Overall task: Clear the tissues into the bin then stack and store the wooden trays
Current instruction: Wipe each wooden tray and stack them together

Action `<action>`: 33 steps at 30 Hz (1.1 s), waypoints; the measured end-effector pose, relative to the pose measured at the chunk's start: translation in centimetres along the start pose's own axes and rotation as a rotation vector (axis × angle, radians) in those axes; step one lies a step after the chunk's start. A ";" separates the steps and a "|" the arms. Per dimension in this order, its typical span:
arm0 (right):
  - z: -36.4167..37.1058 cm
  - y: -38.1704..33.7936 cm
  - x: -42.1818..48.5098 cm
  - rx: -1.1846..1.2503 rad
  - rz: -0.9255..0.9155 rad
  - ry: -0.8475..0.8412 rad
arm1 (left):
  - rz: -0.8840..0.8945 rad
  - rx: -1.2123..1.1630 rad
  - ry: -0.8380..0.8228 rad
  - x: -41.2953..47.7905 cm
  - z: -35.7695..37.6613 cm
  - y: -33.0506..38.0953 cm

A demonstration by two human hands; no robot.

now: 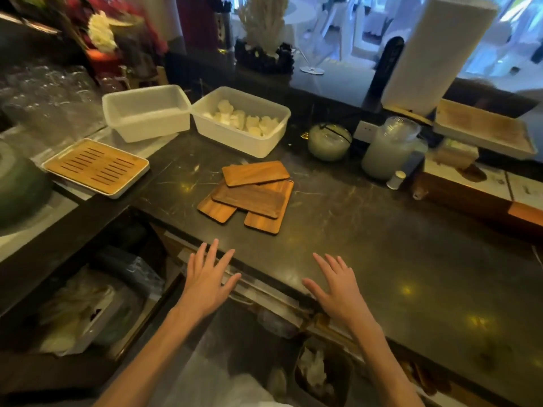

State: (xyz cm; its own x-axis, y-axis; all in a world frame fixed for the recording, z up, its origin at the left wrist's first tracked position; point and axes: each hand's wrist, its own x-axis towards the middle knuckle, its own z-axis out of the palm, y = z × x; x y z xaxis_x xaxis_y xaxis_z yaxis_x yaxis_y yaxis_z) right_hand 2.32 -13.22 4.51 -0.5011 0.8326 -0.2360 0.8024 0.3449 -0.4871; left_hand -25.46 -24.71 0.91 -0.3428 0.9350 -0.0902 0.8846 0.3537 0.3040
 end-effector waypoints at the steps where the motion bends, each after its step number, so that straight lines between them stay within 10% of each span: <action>1: -0.3 -0.1 1.4 -0.024 -0.014 -0.007 | -0.010 0.009 -0.001 1.0 -0.3 -0.4; 33: -4.5 -3.8 47.5 0.026 0.194 -0.241 | -0.286 -0.308 -0.206 41.7 -3.4 -10.5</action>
State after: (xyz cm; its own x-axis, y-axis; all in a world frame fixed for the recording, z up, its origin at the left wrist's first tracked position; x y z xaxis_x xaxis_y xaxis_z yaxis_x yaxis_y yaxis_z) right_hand -23.09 26.98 -1.11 -0.4040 0.7540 -0.5180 0.8837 0.1754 -0.4340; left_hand -50.09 10.47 -2.81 -0.4618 0.7974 -0.3885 0.6177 0.6034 0.5043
